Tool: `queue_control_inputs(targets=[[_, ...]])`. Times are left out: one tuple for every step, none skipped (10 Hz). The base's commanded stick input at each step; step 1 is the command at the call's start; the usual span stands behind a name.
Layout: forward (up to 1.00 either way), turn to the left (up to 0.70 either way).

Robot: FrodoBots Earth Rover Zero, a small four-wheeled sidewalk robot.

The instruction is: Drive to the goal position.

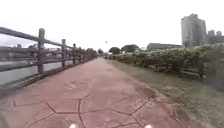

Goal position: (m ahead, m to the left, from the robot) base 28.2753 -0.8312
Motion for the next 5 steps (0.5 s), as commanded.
queue_control_inputs(targets=[[0.98, 0.0], [0.98, 0.0], [0.98, 0.0], [0.98, 0.0], [0.98, 0.0]])
